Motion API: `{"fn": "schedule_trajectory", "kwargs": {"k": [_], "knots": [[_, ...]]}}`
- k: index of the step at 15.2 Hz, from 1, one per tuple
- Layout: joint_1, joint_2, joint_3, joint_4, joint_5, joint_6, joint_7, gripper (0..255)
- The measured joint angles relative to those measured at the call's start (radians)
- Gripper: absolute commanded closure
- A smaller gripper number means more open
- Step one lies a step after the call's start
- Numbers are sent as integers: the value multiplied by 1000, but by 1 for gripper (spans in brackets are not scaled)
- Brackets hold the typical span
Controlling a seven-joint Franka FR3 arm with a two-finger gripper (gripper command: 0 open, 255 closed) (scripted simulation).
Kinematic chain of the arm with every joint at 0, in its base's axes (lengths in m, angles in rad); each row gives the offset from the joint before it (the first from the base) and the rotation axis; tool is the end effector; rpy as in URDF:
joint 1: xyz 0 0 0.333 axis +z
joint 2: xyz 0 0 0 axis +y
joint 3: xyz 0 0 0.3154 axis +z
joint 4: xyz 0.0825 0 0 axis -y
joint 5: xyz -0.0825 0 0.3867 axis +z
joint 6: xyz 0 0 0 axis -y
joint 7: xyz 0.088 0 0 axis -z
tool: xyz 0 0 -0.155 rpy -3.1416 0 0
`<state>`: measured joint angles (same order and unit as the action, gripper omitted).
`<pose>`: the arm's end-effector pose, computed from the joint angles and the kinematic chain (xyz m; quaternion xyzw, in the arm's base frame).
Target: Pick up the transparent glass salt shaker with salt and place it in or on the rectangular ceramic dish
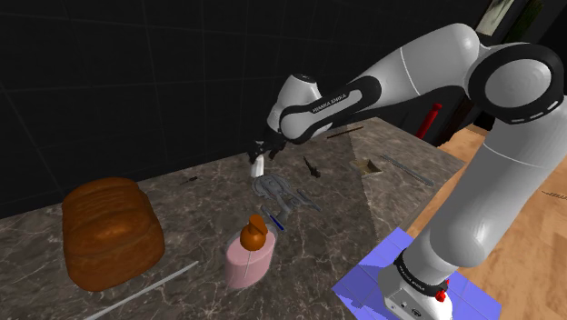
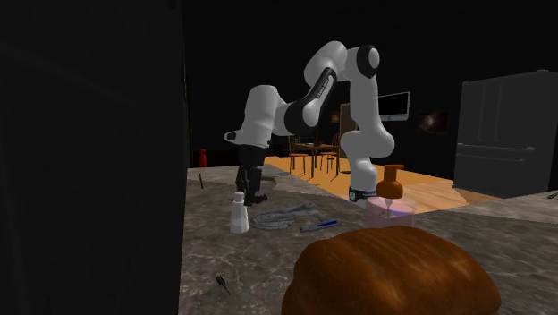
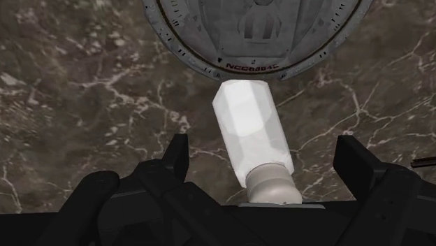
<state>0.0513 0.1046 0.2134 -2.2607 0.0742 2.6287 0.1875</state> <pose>0.5503 0.1493 0.2946 -0.9907 -0.0066 -0.1213 0.0620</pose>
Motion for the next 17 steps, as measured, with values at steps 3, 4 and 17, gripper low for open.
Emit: {"fn": "schedule_trajectory", "kwargs": {"k": [3, 4, 17], "knots": [[2, 18, -1, -2, -5, 20, 3, 0], [2, 18, -1, -3, -5, 21, 3, 0], [2, 19, -1, -2, -5, 22, 4, 255]]}}
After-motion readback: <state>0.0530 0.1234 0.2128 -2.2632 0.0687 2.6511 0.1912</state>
